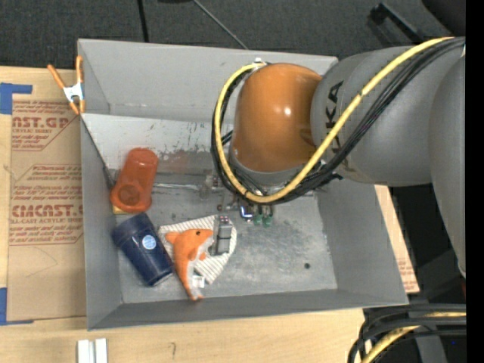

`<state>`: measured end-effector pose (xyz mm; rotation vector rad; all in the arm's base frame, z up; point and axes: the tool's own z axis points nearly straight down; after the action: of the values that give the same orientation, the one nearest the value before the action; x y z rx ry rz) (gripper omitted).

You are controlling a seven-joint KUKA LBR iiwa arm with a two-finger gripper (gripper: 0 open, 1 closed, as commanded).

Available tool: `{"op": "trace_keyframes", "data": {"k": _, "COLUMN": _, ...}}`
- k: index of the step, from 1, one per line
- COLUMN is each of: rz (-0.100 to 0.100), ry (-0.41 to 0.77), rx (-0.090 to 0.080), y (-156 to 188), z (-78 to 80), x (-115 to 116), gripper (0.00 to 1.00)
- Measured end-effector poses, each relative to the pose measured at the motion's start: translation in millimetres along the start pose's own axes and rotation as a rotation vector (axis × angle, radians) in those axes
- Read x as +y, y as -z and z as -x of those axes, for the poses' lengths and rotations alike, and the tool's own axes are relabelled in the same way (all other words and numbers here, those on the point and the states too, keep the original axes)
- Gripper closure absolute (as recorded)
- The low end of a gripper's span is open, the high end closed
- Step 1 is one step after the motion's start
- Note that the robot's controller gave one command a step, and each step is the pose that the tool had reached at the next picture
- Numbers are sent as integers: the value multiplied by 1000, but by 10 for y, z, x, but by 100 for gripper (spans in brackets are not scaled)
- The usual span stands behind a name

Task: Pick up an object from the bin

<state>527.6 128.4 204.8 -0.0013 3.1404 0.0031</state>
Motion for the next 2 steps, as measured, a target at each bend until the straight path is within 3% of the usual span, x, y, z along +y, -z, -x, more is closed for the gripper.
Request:
{"op": "trace_keyframes", "data": {"k": 1, "rz": 0, "ry": 0, "rx": 0, "y": 0, "z": 0, "x": 0, "gripper": 0}}
{"op": "trace_keyframes", "data": {"k": 2, "rz": 0, "ry": 35, "rx": -7, "y": -486, "z": -30, "x": -51, "gripper": 0}}
